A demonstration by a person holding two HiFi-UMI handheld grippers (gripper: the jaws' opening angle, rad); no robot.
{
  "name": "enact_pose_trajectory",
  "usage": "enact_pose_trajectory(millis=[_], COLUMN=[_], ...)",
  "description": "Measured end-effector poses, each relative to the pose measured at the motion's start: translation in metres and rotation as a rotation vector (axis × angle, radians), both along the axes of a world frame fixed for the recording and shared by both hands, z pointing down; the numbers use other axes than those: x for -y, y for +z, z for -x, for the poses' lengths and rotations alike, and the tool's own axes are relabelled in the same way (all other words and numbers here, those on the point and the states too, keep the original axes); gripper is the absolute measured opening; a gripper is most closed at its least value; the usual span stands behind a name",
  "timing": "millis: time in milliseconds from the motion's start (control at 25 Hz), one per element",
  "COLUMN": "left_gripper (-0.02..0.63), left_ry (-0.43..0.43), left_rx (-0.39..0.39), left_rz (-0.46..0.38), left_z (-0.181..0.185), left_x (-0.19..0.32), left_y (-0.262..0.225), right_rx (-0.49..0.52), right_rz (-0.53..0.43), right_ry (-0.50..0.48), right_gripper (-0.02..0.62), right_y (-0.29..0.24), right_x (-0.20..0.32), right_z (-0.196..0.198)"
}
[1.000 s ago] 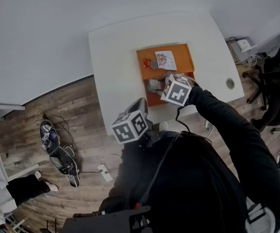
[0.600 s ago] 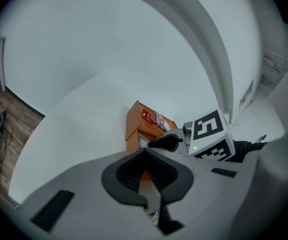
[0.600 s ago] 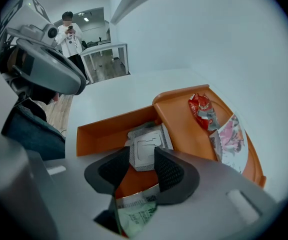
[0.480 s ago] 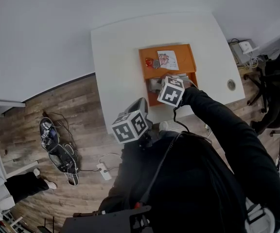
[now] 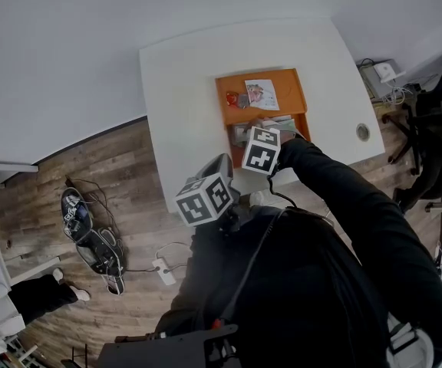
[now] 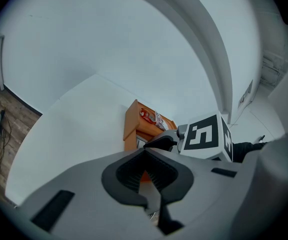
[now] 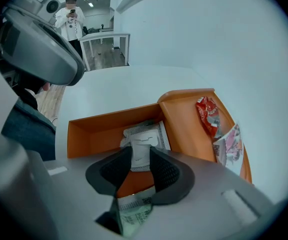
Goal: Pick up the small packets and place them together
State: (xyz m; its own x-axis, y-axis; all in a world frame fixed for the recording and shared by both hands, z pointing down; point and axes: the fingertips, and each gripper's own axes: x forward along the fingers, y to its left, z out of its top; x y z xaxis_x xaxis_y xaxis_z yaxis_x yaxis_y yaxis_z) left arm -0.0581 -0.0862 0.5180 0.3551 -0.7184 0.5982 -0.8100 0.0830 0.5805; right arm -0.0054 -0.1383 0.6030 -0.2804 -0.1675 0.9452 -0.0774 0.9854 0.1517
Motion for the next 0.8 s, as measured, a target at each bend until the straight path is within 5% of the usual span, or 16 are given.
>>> enact_pose_trajectory(millis=[800], left_gripper=[-0.002], left_ry=[-0.004], left_rx=[-0.002], left_rz=[-0.002], left_z=[0.000], left_x=[-0.001], left_y=[0.000], right_rx=[0.038], right_rz=[-0.044], right_ry=[0.018], right_gripper=[0.025], right_y=[-0.014], right_x=[0.002], right_z=[-0.008])
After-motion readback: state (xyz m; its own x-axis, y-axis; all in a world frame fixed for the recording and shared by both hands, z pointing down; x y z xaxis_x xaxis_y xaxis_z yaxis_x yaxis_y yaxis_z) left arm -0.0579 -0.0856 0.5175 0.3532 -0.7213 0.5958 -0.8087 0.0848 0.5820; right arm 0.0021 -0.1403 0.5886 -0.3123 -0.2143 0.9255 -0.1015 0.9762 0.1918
